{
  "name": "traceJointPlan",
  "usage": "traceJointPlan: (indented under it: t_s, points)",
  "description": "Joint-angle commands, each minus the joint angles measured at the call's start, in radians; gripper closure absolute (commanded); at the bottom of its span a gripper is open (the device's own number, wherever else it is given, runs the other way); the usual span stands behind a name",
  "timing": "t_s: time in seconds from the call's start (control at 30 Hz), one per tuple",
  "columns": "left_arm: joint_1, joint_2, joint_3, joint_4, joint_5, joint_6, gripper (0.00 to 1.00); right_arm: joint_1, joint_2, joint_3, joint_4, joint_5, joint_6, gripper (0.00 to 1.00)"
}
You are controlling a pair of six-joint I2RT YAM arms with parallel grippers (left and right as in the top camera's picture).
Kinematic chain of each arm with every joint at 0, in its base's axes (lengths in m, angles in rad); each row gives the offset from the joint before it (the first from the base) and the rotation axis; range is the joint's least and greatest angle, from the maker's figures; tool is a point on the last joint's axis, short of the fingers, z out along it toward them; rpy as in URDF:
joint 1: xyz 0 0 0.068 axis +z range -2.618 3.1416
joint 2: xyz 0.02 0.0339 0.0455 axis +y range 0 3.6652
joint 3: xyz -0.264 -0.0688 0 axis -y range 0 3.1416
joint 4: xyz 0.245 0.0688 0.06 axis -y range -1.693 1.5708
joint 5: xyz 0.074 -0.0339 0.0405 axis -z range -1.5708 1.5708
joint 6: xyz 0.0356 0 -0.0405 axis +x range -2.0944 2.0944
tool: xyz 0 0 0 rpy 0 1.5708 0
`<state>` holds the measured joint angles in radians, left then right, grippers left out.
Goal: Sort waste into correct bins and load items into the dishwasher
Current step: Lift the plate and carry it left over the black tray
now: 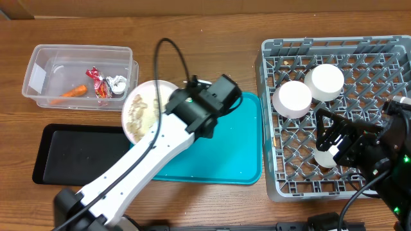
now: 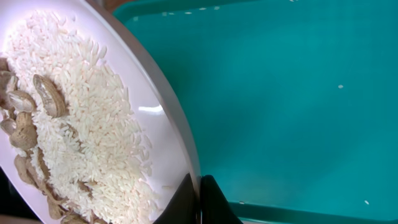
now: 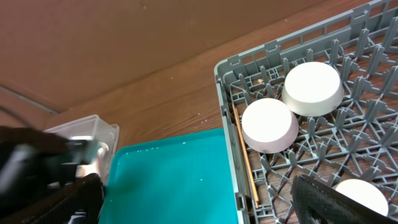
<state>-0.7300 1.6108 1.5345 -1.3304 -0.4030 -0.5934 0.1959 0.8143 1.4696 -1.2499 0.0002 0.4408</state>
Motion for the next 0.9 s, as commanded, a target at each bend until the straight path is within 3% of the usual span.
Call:
traceJointPlan:
  t_s: [0.0, 0.27, 0.4, 0.67, 0.87]
  points:
    - [0.035, -0.055, 0.023, -0.035, -0.097, -0.134, 0.96, -0.006, -0.005, 0.009, 0.002, 0.006, -0.002, 0.0]
    - [0.148, -0.058, -0.053, -0.083, -0.101, -0.195, 0.96, -0.006, -0.004, 0.009, 0.002, 0.006, -0.002, 0.0]
    - [0.27, -0.058, -0.15, -0.034, -0.122, -0.2, 0.96, -0.006, -0.005, 0.009, 0.002, 0.006, -0.002, 0.0]
    - [0.499, -0.059, -0.273, 0.153, -0.121, -0.143, 0.96, -0.006, -0.005, 0.009, 0.002, 0.006, -0.002, 0.0]
    - [0.593, -0.059, -0.315, 0.312, -0.068, -0.077, 0.96, -0.006, -0.005, 0.009, 0.002, 0.006, -0.002, 0.0]
